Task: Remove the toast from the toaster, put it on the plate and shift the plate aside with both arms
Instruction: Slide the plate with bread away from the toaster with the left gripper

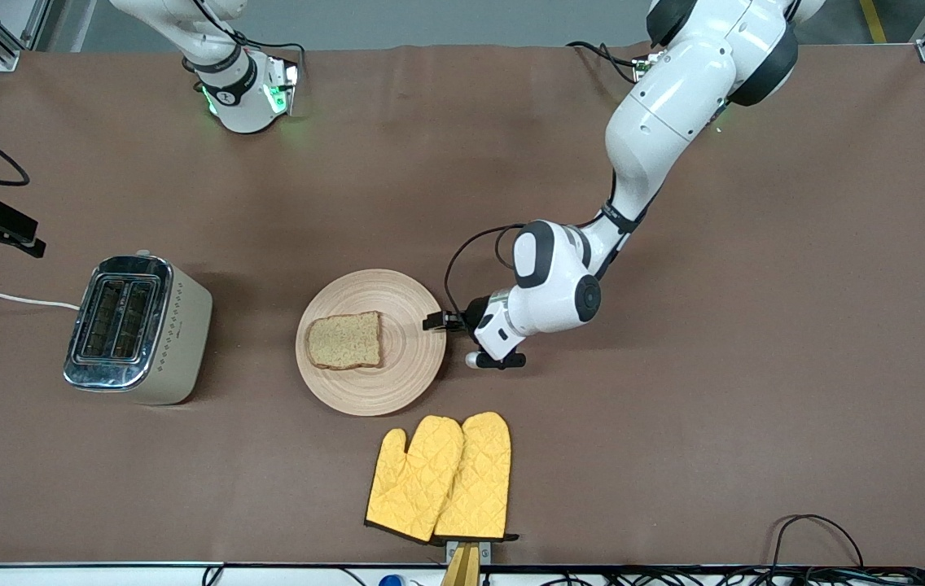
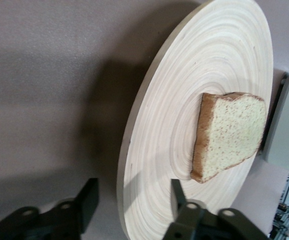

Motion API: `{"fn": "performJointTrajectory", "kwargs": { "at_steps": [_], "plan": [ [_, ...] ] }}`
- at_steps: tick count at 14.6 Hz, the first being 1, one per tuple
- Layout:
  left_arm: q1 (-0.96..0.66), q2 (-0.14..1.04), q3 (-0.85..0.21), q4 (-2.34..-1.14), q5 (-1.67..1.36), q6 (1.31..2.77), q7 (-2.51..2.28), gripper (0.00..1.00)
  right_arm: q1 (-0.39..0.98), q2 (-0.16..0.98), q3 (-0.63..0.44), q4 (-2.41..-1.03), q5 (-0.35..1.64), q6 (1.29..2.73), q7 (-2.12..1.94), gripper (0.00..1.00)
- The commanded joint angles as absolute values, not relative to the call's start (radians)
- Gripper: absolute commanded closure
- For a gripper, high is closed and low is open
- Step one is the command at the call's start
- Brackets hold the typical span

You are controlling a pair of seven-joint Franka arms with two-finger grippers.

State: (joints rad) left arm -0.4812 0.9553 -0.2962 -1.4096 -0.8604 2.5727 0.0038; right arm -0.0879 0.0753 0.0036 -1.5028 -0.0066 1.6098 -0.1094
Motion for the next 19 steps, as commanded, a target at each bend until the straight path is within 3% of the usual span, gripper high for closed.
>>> {"fn": "performJointTrajectory", "kwargs": {
  "at_steps": [1, 2, 5, 8, 12, 14, 19],
  "plan": [
    [-0.502, 0.982, -0.296, -1.376, -0.905, 2.614, 0.051, 0.88, -0.072, 0.055, -0.009, -1.516, -0.014, 1.600, -0.110, 0.00],
    [-0.502, 0.979, -0.296, -1.377, -0.919, 2.617, 0.058, 1.00, -0.069, 0.055, -0.011, -1.516, -0.014, 1.588, -0.110, 0.00],
    [-0.496, 0.968, -0.301, -1.378, -0.930, 2.617, 0.061, 1.00, -0.051, 0.060, -0.014, -1.516, -0.026, 1.592, -0.110, 0.00],
    [-0.392, 0.914, -0.382, -1.408, -0.963, 2.593, 0.060, 1.00, -0.049, 0.060, -0.014, -1.516, -0.026, 1.586, -0.110, 0.00],
    [-0.217, 0.747, -0.399, -1.598, -0.954, 2.459, 0.242, 1.00, -0.045, 0.060, -0.012, -1.514, -0.026, 1.586, -0.109, 0.00],
    [-0.109, 0.680, -0.397, -1.670, -0.954, 2.314, 0.332, 1.00, -0.041, 0.058, -0.011, -1.514, -0.026, 1.586, -0.109, 0.00],
    [0.237, 0.672, -0.394, -1.675, -0.752, 1.985, 0.492, 1.00, -0.038, 0.057, -0.009, -1.514, -0.025, 1.583, -0.110, 0.00]
  ]
}}
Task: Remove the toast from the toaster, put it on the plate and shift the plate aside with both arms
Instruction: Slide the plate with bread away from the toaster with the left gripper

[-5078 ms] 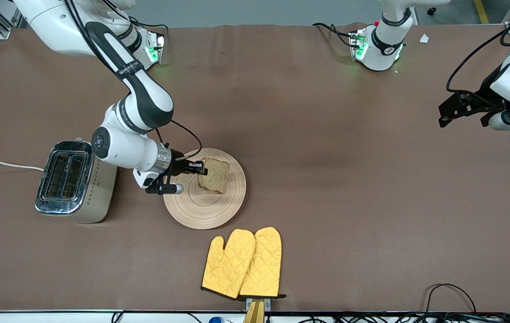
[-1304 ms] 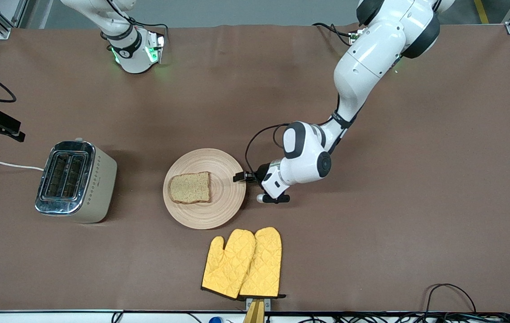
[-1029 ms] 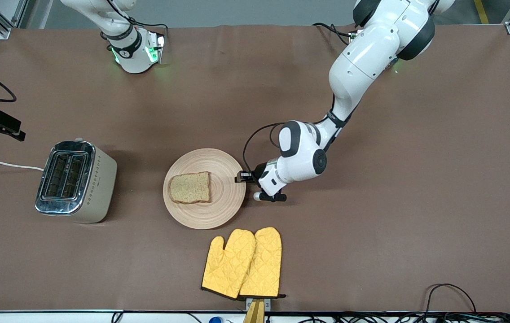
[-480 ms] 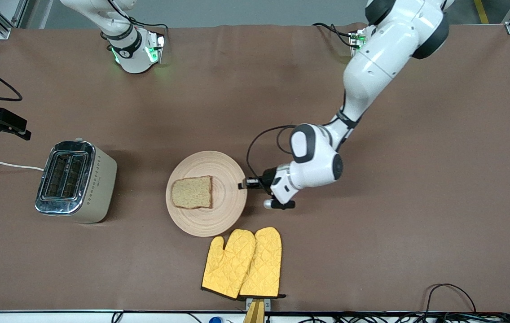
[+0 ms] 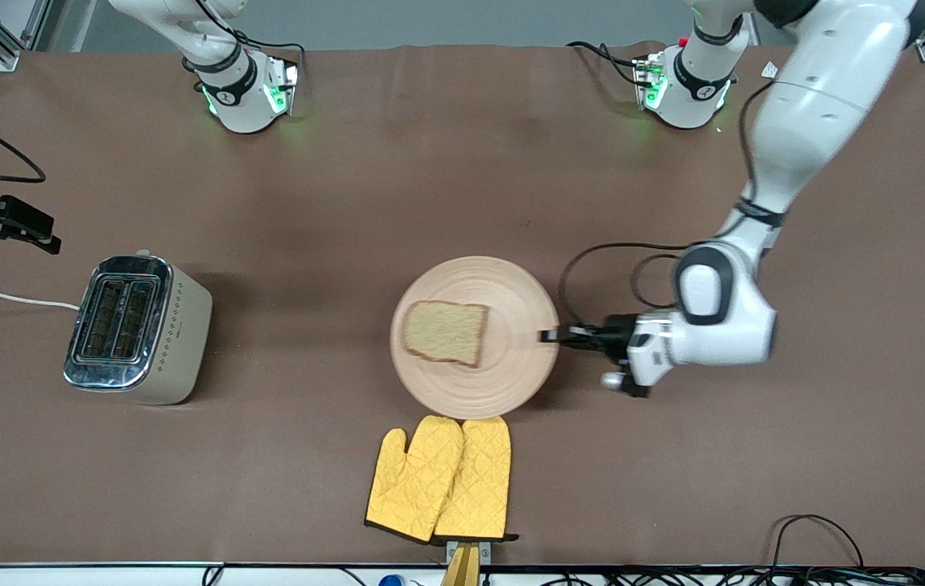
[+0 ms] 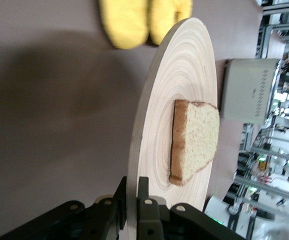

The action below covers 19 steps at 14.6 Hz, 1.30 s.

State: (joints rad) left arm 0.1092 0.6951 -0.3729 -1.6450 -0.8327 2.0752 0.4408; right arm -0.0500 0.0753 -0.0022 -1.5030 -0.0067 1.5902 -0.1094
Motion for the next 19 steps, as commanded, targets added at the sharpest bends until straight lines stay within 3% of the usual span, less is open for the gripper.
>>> {"fn": "performJointTrajectory", "kwargs": {
  "at_steps": [1, 7, 11, 14, 15, 17, 19],
  "plan": [
    [0.292, 0.683, -0.394, -1.671, -0.711, 1.945, 0.535, 1.00, -0.038, 0.057, -0.009, -1.514, -0.025, 1.585, -0.110, 0.00],
    [0.517, 0.764, -0.390, -1.629, -0.609, 1.876, 0.714, 1.00, -0.040, 0.058, -0.012, -1.514, -0.026, 1.586, -0.110, 0.00],
    [0.565, 0.815, -0.387, -1.620, -0.620, 1.875, 0.761, 1.00, -0.038, 0.058, -0.011, -1.514, -0.025, 1.585, -0.110, 0.00],
    [0.577, 0.833, -0.377, -1.617, -0.623, 1.875, 0.747, 0.91, -0.038, 0.058, -0.011, -1.514, -0.025, 1.586, -0.110, 0.00],
    [0.590, 0.839, -0.377, -1.612, -0.620, 1.875, 0.749, 0.80, -0.038, 0.058, -0.011, -1.514, -0.025, 1.586, -0.110, 0.00],
    [0.597, 0.835, -0.377, -1.597, -0.617, 1.873, 0.752, 0.03, -0.038, 0.058, -0.011, -1.514, -0.025, 1.586, -0.110, 0.00],
    [0.609, 0.824, -0.376, -1.574, -0.607, 1.835, 0.746, 0.00, -0.038, 0.057, -0.011, -1.514, -0.025, 1.586, -0.112, 0.00]
  ]
}}
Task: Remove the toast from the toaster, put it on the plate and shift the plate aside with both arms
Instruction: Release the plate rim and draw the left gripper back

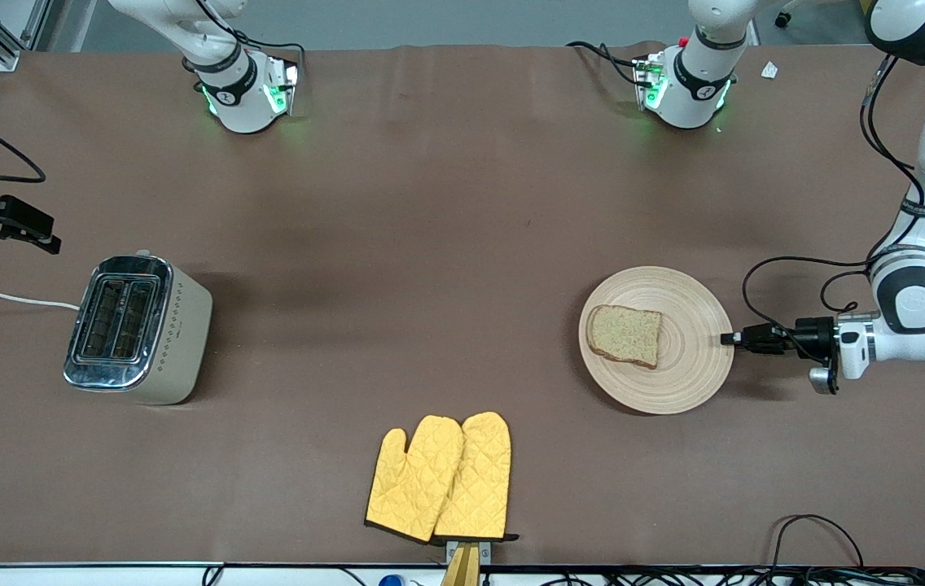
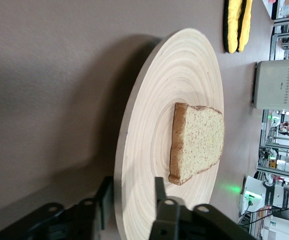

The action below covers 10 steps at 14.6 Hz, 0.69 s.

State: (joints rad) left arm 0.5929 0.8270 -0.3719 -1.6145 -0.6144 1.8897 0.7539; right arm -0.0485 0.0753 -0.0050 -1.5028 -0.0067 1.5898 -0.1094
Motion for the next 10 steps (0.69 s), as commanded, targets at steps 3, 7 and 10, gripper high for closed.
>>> {"fn": "performJointTrajectory", "kwargs": {
  "at_steps": [3, 7, 10],
  "plan": [
    [0.603, 0.757, -0.390, -1.481, -0.395, 1.795, 0.701, 0.00, -0.025, 0.058, -0.009, -1.500, -0.023, 1.589, -0.109, 0.00],
    [0.598, 0.603, -0.483, -1.460, -0.189, 1.761, 0.508, 0.00, -0.023, 0.060, -0.011, -1.500, -0.023, 1.585, -0.109, 0.00],
    [0.598, 0.488, -0.602, -1.462, -0.065, 1.743, 0.381, 0.00, -0.023, 0.058, -0.011, -1.500, -0.023, 1.585, -0.109, 0.00]
  ]
}}
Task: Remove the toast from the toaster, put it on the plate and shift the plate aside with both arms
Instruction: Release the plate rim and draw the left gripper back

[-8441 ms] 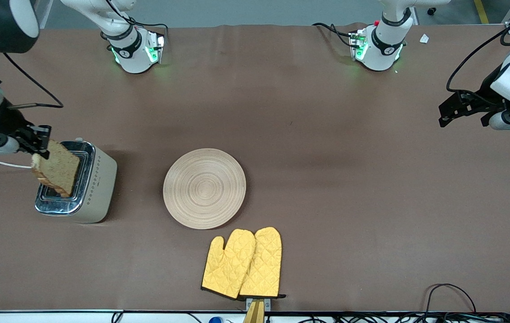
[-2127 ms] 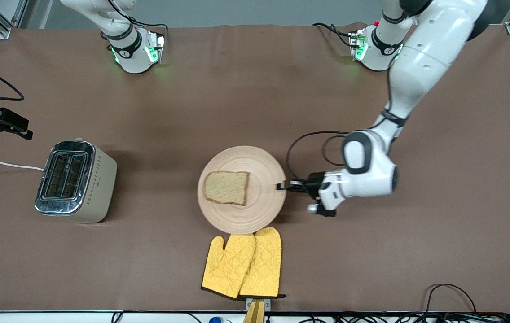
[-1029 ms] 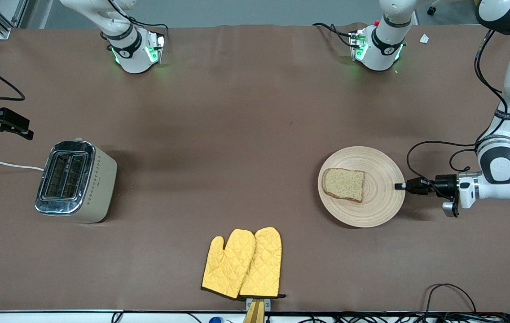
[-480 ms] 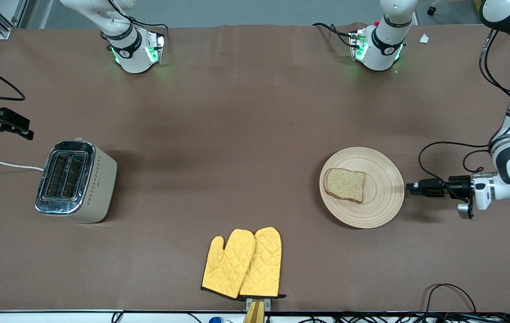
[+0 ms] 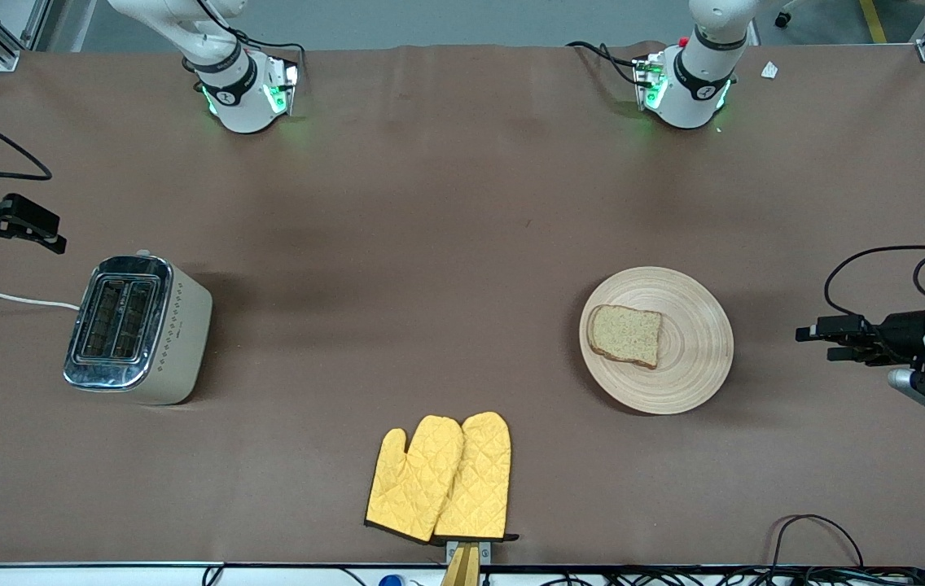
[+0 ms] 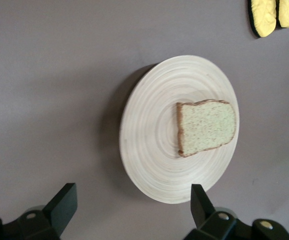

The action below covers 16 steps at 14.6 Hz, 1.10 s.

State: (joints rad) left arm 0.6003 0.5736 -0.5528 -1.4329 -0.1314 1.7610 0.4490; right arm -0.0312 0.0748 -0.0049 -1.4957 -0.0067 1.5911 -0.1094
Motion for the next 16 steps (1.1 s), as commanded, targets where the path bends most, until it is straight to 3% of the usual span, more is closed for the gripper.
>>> {"fn": "performJointTrajectory", "kwargs": {
  "at_steps": [1, 3, 8, 16],
  "plan": [
    [0.597, 0.441, -0.638, -1.462, -0.023, 1.724, 0.318, 0.00, -0.021, 0.058, -0.011, -1.500, -0.023, 1.585, -0.109, 0.00],
    [0.601, 0.353, -0.719, -1.459, 0.040, 1.663, 0.200, 0.00, -0.023, 0.060, -0.011, -1.500, -0.023, 1.585, -0.109, 0.00],
    [0.597, 0.141, -0.779, -1.440, 0.112, 1.575, 0.069, 0.00, -0.025, 0.058, -0.012, -1.500, -0.023, 1.583, -0.110, 0.00],
    [0.607, 0.143, -0.795, -1.430, 0.167, 1.574, 0.060, 0.00, -0.023, 0.057, -0.012, -1.502, -0.023, 1.574, -0.107, 0.00]
  ]
}}
